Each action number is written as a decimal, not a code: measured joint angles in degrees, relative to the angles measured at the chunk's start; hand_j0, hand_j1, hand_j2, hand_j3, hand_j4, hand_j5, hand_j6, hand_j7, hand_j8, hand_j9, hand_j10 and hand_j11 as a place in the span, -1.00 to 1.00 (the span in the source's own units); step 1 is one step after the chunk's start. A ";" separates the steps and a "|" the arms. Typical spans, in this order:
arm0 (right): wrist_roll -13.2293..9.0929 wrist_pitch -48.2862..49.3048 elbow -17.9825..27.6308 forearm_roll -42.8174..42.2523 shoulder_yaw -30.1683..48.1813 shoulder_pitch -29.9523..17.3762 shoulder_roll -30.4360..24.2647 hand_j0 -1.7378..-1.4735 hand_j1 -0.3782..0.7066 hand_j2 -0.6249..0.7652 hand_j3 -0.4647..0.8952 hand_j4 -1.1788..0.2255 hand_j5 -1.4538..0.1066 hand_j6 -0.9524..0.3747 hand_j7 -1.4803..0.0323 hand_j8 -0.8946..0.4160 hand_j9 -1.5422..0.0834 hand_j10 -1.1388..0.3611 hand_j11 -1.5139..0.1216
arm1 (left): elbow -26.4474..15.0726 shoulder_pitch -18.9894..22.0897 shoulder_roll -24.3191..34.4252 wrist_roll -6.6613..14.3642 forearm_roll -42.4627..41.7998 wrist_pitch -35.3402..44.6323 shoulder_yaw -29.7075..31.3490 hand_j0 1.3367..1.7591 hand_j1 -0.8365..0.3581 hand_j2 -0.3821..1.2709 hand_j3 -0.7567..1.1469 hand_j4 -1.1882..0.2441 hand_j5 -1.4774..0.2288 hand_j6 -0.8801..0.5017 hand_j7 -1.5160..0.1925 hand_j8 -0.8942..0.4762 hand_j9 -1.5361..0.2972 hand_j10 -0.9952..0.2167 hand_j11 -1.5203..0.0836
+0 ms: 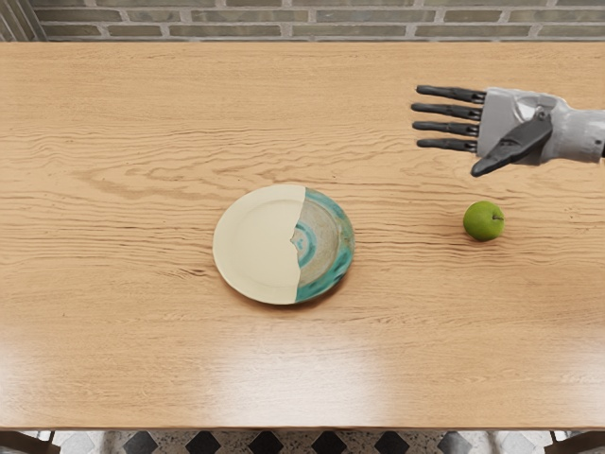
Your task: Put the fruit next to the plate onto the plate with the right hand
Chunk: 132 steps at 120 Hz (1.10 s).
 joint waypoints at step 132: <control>-8.51 -68.48 28.21 -55.43 -17.95 -0.65 -3.76 -0.40 -0.87 -0.11 -0.32 0.62 0.80 0.37 0.89 0.30 0.83 0.46 0.79 | 0.00 0.00 0.00 0.00 0.00 0.00 0.00 0.52 0.49 -0.48 -0.21 0.31 0.36 -0.08 0.40 -0.06 0.33 0.24 0.50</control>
